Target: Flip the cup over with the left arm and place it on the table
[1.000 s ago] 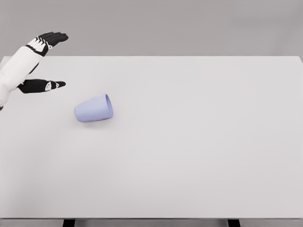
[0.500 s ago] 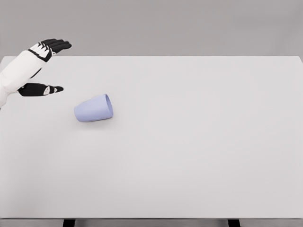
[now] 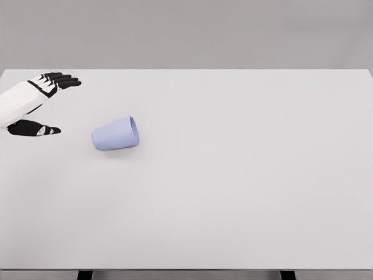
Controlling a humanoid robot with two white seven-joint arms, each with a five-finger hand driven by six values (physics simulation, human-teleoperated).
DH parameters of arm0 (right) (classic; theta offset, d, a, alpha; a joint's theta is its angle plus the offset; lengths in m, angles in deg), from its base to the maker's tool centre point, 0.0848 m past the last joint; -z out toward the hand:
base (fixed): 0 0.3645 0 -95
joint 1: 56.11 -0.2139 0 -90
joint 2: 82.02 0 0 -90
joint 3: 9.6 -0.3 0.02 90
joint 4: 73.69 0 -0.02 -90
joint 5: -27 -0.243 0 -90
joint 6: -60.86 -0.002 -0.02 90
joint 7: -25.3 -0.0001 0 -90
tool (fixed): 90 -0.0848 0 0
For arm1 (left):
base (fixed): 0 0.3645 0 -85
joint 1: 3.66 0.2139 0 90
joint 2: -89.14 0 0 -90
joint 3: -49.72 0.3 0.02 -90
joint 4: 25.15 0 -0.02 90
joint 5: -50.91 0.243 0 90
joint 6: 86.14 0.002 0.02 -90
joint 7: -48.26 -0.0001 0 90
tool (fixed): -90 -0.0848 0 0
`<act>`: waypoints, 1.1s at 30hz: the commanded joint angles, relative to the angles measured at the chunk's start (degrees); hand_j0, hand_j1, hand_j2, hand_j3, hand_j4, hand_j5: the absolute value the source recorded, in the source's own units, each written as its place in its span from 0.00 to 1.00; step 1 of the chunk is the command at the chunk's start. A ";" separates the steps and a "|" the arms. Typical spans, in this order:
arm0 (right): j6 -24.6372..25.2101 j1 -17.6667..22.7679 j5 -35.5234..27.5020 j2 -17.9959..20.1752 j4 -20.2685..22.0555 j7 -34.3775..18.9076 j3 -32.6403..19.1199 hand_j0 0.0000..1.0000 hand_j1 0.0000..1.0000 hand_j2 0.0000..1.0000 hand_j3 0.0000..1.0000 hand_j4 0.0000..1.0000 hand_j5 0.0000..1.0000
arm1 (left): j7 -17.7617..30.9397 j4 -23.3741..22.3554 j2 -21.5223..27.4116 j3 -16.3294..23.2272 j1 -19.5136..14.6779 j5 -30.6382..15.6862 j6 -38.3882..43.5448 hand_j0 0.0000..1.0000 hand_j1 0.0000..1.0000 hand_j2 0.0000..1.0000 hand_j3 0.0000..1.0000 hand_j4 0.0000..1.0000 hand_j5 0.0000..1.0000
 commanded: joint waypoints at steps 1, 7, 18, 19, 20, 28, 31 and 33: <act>-0.01 0.00 -0.02 0.00 0.00 -0.01 -0.01 1.00 1.00 1.00 1.00 1.00 1.00 | 0.12 2.08 1.43 1.54 0.00 -5.35 0.03 1.00 1.00 1.00 1.00 1.00 1.00; -0.01 0.00 -0.02 0.00 0.00 -0.01 -0.01 1.00 1.00 1.00 1.00 1.00 1.00 | 4.33 8.85 4.06 5.93 0.00 -19.68 0.03 1.00 1.00 1.00 1.00 1.00 1.00; -0.01 0.00 -0.10 0.00 0.00 -0.01 -0.01 1.00 1.00 1.00 1.00 1.00 1.00 | 12.87 14.91 6.70 7.69 -1.14 -35.59 18.32 1.00 1.00 1.00 1.00 1.00 1.00; -0.01 0.00 -0.02 0.00 0.00 -0.01 -0.01 1.00 1.00 1.00 1.00 1.00 1.00 | 12.87 14.91 6.00 7.60 -1.23 -35.59 20.08 1.00 1.00 1.00 1.00 1.00 1.00; -0.01 0.00 -0.02 0.00 0.00 -0.01 -0.01 1.00 1.00 1.00 1.00 1.00 1.00 | 12.78 14.83 5.12 7.60 -1.32 -35.59 20.52 1.00 1.00 1.00 1.00 1.00 1.00; -0.01 0.00 -0.02 0.00 0.00 -0.01 -0.01 1.00 1.00 1.00 1.00 1.00 1.00 | 14.97 14.56 -1.29 7.69 -4.48 -33.66 29.93 1.00 1.00 1.00 1.00 1.00 1.00; -0.01 0.00 -0.02 0.00 0.00 -0.01 -0.01 1.00 1.00 1.00 1.00 1.00 1.00 | 15.68 14.65 -2.97 8.48 -5.10 -29.62 33.27 1.00 1.00 1.00 1.00 1.00 1.00; -0.01 0.00 -0.02 0.00 0.00 -0.01 -0.01 1.00 1.00 1.00 1.00 1.00 1.00 | 15.68 14.65 -3.23 8.83 -5.10 -29.62 33.27 1.00 1.00 1.00 1.00 1.00 1.00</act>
